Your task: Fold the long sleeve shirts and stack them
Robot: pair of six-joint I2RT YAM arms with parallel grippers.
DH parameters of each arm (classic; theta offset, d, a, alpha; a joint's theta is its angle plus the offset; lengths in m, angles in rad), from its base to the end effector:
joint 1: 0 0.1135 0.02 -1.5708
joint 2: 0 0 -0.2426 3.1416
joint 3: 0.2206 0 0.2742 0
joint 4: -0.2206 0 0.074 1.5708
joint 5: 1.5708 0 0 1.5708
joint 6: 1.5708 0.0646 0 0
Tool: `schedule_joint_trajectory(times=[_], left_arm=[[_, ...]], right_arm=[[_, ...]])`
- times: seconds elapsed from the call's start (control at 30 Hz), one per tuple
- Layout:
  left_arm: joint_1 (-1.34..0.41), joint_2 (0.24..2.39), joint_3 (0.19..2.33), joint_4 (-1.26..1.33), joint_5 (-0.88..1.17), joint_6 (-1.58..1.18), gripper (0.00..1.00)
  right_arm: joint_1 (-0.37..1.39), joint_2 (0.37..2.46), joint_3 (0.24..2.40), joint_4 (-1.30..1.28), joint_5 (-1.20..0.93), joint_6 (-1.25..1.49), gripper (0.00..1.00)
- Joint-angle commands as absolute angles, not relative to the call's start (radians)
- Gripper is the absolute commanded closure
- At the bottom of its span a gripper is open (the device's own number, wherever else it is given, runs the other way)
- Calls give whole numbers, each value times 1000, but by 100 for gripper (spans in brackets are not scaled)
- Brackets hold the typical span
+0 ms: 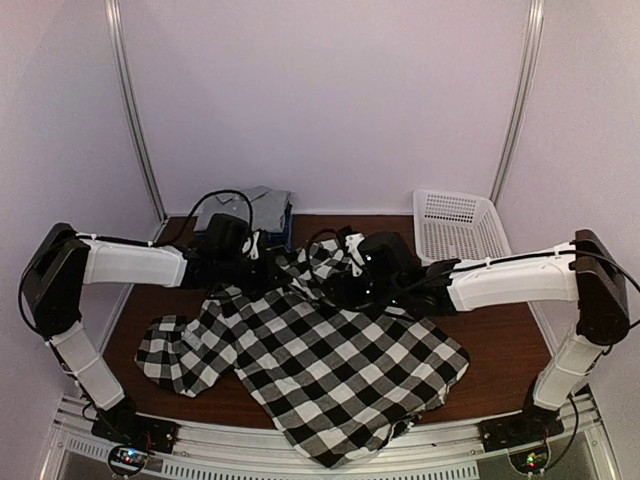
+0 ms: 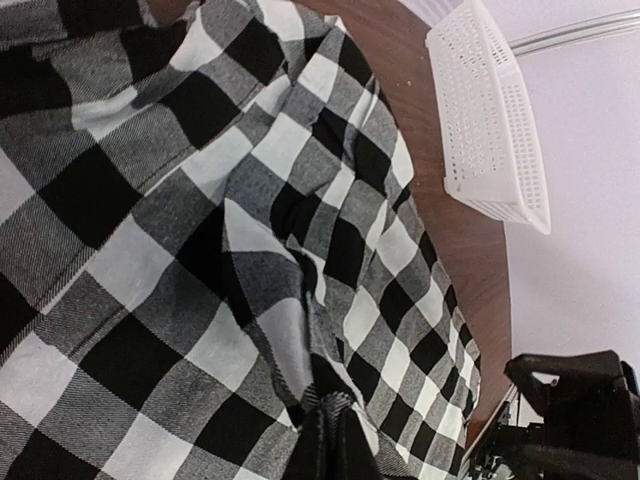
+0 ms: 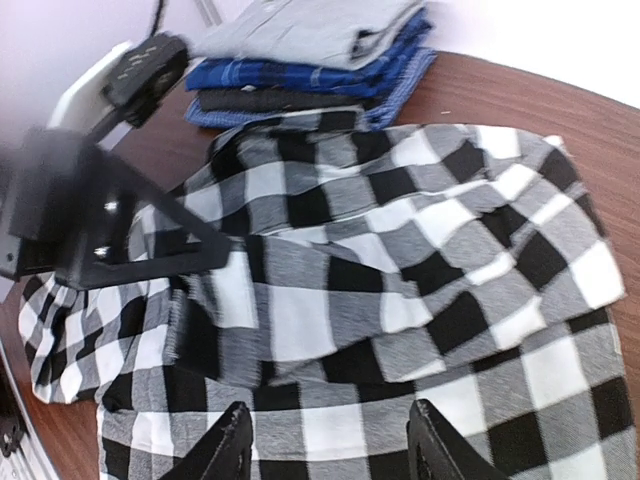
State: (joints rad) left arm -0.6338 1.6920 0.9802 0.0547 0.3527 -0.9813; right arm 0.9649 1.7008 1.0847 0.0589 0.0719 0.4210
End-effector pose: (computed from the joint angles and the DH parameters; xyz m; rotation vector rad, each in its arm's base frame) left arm 0.3072 -0.2535 0.1428 -0.2154 2.4881 -1.1901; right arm 0.2441 0.3442 0.1752 -0.5529 2.1477 0.7250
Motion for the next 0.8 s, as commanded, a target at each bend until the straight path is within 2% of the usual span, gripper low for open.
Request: schedule_joint_trajectory(times=[0.0,0.27,0.4,0.6,0.77], left_arm=[[-633,1627,1065,-18,306,-888,100],[-633,1613,1139,-64,330,-848,100],[-633,1615,1174,-70,349,-836,100],[-634,1628,1233,-88,354,-821,100],[-634,1638,1261,-98,356,-816,100]], right_arm=[[904,1555,957,-139,220,592,46],[838,1202,612,-297,295,842,47],[811,1063,499,-342,298,952,43],[732,1005,411,-427,323,1038,40],[669,1022,377,-403,291,1036,44]])
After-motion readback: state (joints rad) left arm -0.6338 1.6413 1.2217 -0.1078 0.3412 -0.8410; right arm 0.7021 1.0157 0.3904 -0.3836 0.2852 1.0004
